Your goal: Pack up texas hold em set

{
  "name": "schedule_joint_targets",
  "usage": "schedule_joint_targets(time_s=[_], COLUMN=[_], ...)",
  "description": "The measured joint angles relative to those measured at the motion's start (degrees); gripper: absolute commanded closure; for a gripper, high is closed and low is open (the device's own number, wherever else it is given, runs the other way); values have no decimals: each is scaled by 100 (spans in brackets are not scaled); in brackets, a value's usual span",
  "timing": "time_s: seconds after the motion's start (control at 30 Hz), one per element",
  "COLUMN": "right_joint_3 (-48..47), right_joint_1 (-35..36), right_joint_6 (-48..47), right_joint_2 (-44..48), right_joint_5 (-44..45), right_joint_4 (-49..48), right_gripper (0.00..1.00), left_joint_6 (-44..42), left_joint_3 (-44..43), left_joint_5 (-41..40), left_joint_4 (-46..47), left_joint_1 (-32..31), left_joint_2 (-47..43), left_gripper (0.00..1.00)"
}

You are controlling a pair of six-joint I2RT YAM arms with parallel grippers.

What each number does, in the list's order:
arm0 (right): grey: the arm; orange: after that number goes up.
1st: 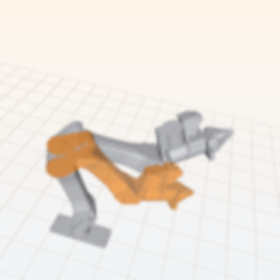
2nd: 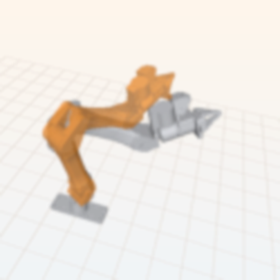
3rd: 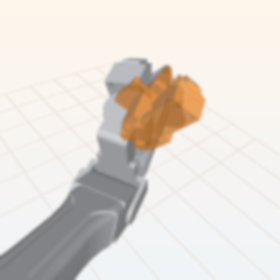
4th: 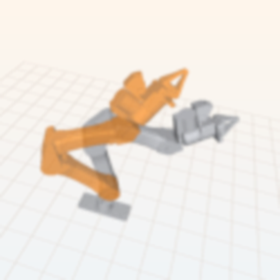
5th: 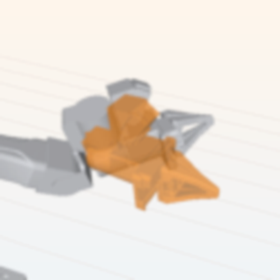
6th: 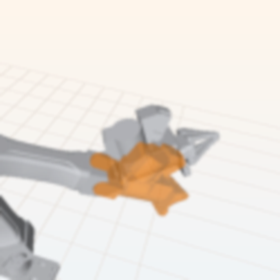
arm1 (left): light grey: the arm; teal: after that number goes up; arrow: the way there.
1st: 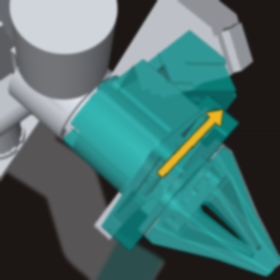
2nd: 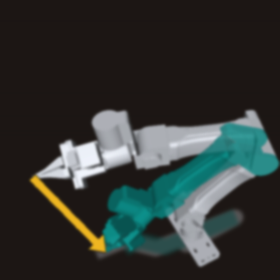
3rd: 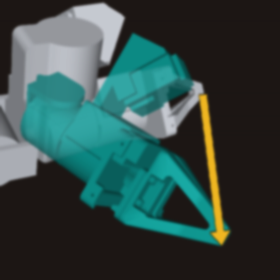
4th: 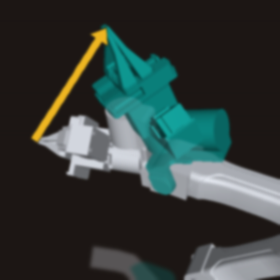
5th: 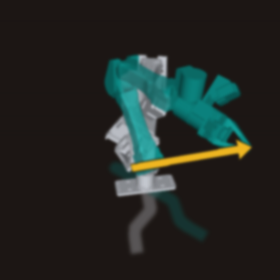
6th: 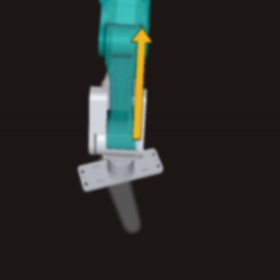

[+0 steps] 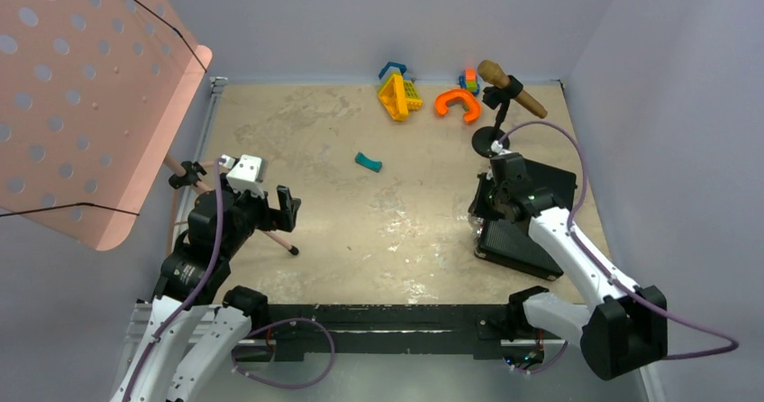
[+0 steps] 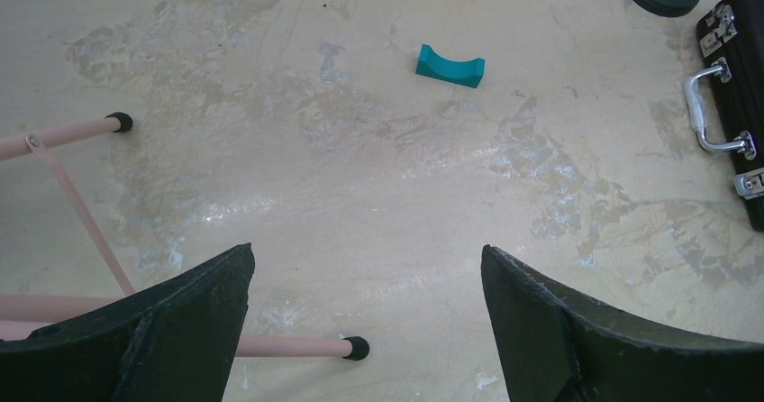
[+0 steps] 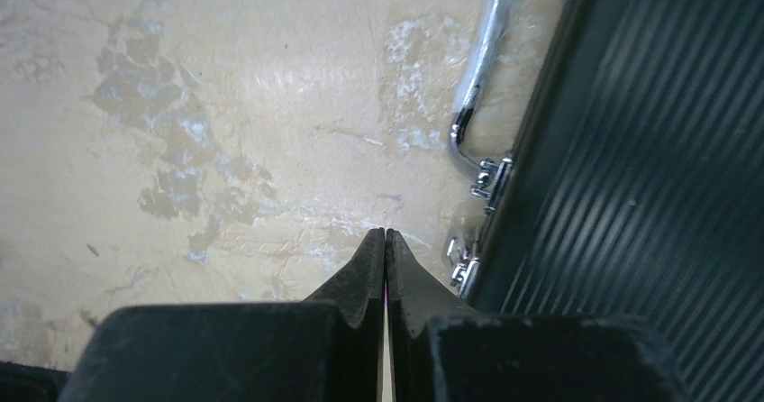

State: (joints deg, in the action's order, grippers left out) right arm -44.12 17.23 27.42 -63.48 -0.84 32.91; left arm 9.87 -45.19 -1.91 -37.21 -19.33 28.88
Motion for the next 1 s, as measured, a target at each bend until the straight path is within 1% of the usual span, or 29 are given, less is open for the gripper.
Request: schedule_joint_targets(time_s=[0.13, 0.33, 0.4, 0.7, 1.0], right_joint_3=[-33, 103, 199, 791, 1008], right_joint_1=[-170, -804, -935, -949, -1001], right_joint_6=[68, 448, 533, 927, 1161], right_joint_2=[557, 1272, 1285, 872, 793], right_joint_5=[393, 763, 817, 885, 994], right_joint_4=[140, 243, 243, 114, -439], right_gripper=[100, 100, 100, 100, 100], left_joint_6=[0, 0, 0, 2, 0], left_joint_3=[0, 0, 0, 0, 0], left_joint_5=[7, 24, 26, 44, 44], left_joint_4=[-2, -4, -4, -11, -20], left_joint_1=[0, 0, 0, 0, 0], left_joint_2=[-13, -46, -68, -85, -107], left_gripper=[1, 1, 1, 1, 1])
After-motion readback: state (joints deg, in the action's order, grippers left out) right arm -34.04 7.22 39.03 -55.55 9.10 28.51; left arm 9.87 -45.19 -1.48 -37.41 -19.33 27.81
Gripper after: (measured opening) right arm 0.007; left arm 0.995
